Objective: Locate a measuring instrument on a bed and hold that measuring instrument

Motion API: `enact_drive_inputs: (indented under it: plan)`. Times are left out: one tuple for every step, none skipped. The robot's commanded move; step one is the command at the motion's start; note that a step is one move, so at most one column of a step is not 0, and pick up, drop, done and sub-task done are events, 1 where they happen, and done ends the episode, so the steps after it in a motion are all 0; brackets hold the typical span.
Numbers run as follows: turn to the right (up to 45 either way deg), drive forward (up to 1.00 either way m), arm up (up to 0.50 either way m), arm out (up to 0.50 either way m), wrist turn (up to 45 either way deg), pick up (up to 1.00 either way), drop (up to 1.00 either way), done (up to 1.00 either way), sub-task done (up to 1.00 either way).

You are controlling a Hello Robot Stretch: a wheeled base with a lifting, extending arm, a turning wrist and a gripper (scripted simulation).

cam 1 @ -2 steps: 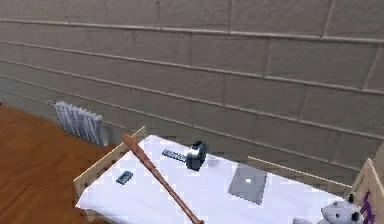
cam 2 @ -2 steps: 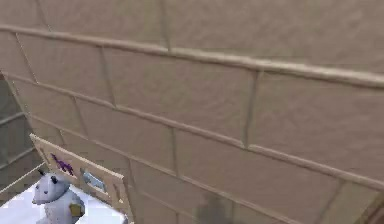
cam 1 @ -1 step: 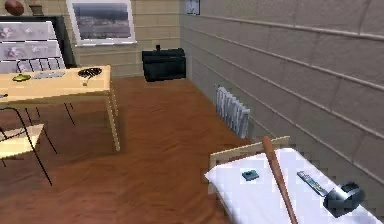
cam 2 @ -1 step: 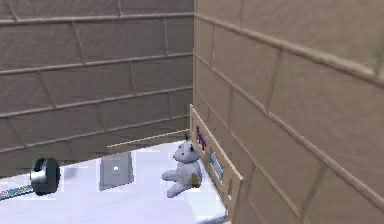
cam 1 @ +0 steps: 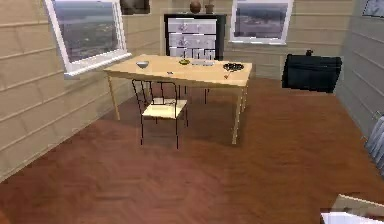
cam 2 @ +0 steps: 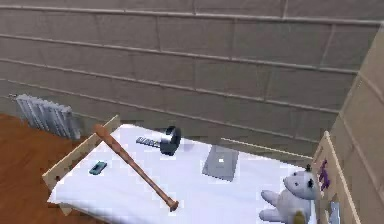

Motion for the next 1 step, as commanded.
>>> enact_drive_inputs:
  plan:
    - [39.0,0.0,0.0,0.0,0.0,0.0,0.0,0.0,0.0]
